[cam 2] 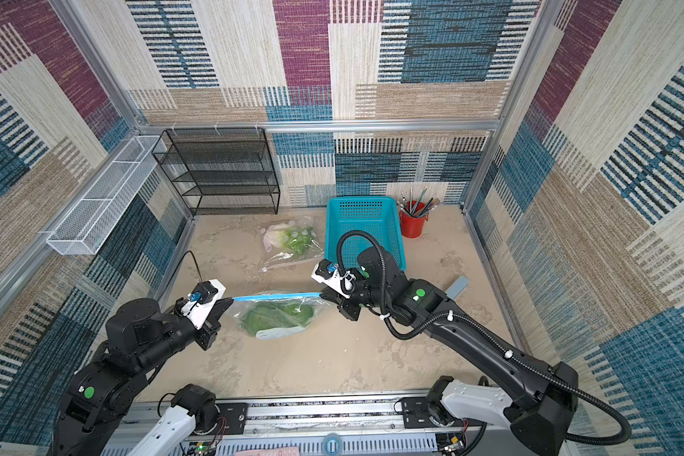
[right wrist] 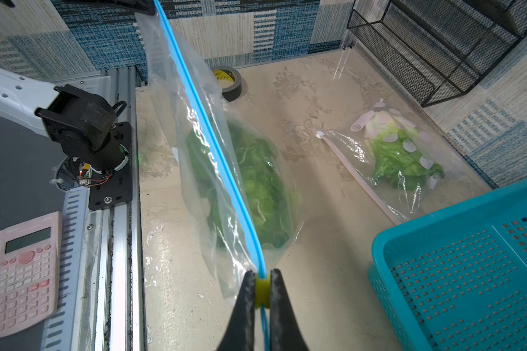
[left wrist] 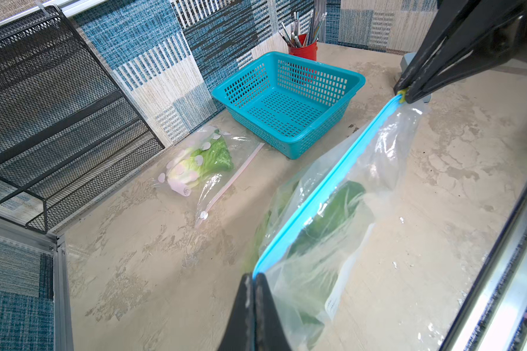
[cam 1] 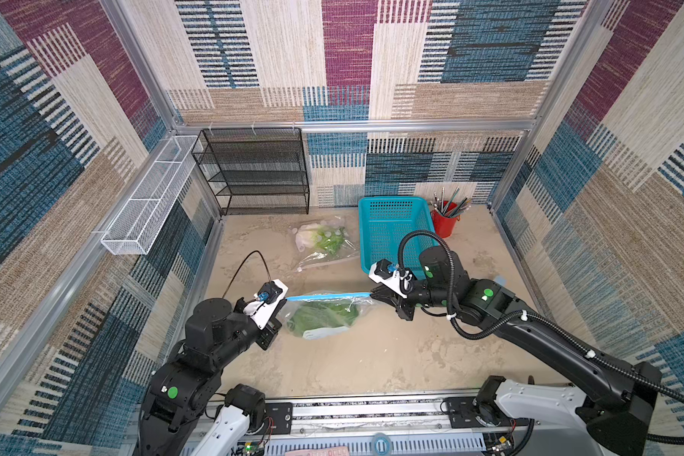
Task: Open the zip-top bag and take out the chinese cabbages
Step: Unzip the zipper on the zipper food storage bag.
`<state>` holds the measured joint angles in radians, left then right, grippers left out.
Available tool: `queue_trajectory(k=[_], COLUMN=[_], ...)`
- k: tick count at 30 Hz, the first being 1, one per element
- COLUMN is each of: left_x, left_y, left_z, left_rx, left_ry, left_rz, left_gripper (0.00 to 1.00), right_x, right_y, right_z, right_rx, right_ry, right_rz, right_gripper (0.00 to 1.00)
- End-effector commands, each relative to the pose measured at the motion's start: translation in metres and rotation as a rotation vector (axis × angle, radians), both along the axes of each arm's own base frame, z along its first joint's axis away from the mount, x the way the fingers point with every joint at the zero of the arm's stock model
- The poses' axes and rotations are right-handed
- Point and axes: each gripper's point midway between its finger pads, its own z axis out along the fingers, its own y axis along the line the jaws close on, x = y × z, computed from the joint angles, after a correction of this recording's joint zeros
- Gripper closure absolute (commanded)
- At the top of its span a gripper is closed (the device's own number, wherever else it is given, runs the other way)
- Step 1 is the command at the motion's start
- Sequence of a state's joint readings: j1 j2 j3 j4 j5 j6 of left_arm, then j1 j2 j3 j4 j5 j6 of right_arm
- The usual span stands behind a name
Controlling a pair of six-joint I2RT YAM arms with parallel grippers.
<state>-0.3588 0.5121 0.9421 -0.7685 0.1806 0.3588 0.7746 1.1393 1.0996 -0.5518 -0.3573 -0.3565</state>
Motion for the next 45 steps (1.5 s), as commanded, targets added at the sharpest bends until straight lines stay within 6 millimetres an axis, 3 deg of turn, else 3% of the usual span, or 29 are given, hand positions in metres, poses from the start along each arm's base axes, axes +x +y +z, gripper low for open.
queue_trajectory(k=[1, 14, 24, 29, 34, 40, 45], left_x=[0.007, 0.007, 0.002, 0.002, 0.005, 0.000, -0.009], left_y=[0.012, 0.007, -0.006, 0.000, 0.000, -0.011, -0.028], left_z=[-0.001, -0.002, 0.001, -0.005, -0.007, -0.002, 0.001], left_rx=[0.044, 0.032, -0.011, 0.017, 0.012, -0.039, -0.128], left_ry=[-0.024, -0.010, 0.019, 0.019, 0.018, 0.036, 0.067], left_rz=[0.065, 0.039, -0.026, -0.003, 0.007, -0.045, -0.132], left_gripper=[1.00, 1.00, 1.00, 1.00, 1.00, 1.00, 1.00], right_x=[0.003, 0.000, 0.001, -0.006, -0.010, -0.008, -0.003], right_y=[-0.016, -0.023, -0.002, -0.016, -0.023, -0.010, 0.010], right_z=[-0.012, -0.017, -0.013, -0.024, -0.011, -0.011, 0.001], right_rx=[-0.072, -0.084, -0.029, -0.078, -0.022, 0.012, 0.082], right_ry=[0.030, 0.050, 0.095, 0.127, 0.079, 0.093, 0.085], right_rz=[-0.073, -0.101, -0.041, -0.075, -0.095, -0.054, -0.001], right_gripper=[1.00, 1.00, 1.00, 1.00, 1.00, 1.00, 1.00])
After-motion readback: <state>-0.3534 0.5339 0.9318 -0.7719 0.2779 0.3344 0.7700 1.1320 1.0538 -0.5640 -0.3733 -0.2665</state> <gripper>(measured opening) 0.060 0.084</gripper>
